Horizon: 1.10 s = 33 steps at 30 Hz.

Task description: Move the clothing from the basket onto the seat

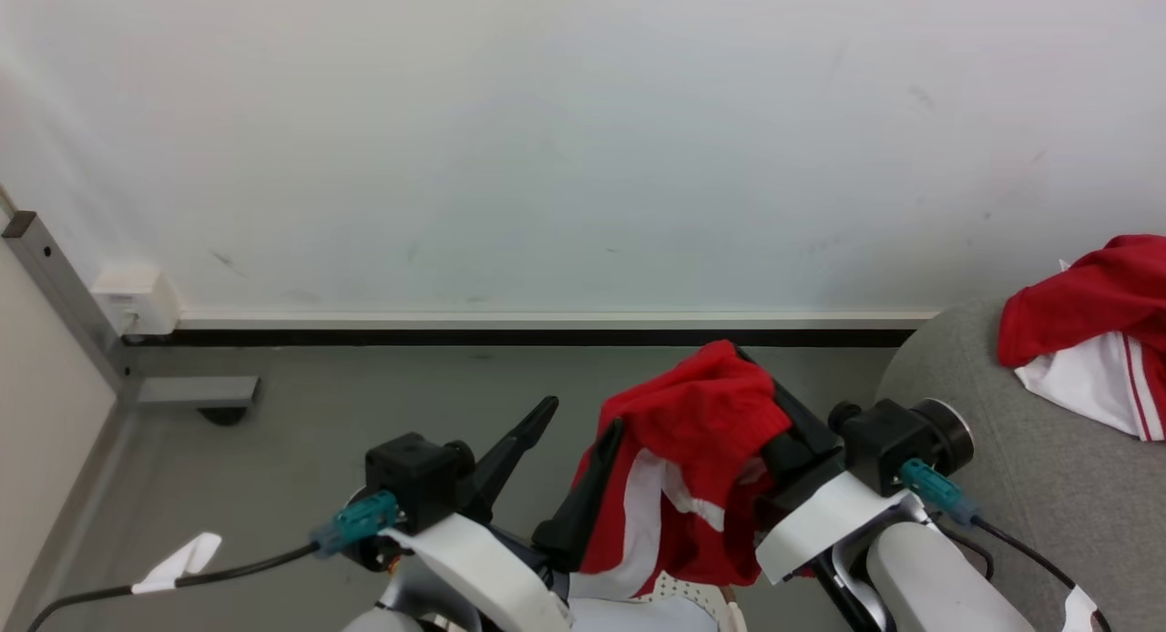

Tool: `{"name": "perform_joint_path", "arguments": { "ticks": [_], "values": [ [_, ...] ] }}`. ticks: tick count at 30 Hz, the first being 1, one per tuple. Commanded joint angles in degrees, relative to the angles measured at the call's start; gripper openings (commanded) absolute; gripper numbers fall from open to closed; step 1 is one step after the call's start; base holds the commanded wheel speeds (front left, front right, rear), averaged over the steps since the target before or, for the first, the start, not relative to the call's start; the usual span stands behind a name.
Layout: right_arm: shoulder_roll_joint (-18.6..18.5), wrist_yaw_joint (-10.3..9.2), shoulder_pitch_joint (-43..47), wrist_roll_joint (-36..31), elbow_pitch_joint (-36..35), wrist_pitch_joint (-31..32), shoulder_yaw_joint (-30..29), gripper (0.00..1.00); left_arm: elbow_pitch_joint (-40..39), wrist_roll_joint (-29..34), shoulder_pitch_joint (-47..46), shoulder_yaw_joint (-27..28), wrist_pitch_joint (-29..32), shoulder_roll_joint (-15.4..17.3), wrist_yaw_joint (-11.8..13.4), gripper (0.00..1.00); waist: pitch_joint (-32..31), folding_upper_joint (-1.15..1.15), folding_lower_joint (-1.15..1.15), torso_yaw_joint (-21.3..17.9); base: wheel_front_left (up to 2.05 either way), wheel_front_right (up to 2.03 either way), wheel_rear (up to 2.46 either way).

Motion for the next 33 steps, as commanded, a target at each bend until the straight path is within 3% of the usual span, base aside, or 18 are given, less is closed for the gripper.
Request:
{"name": "perform_joint_path", "arguments": {
  "ticks": [1, 24, 33],
  "values": [
    [-0.39, -0.15, 0.68, -0.43, -0.57, 0.00, -0.55, 0.00, 0.29, 0.27, 0.59, -0.14, -0.36, 0.26, -0.13, 1.00, 0.10, 0.00, 0.00, -0.79, 0.00, 0.00, 0.00],
    [-10.94, -0.15, 2.97, -1.58, -12.40, 0.73, -12.98, 0.00, 5.06, 4.25, -0.18, -6.19, -4.60, -2.14, -2.71, 1.00, 3.17, 0.00, 0.00, -18.06, 0.00, 0.00, 0.00],
    [-13.61, -0.15, 3.42, -1.42, -17.21, 6.14, -16.69, 0.00, 4.44, 4.68, -1.67, -6.98, -4.82, -1.89, -3.22, 1.00, 6.70, 0.00, 0.00, -20.64, 0.00, 0.00, 0.00]
  ]
}}
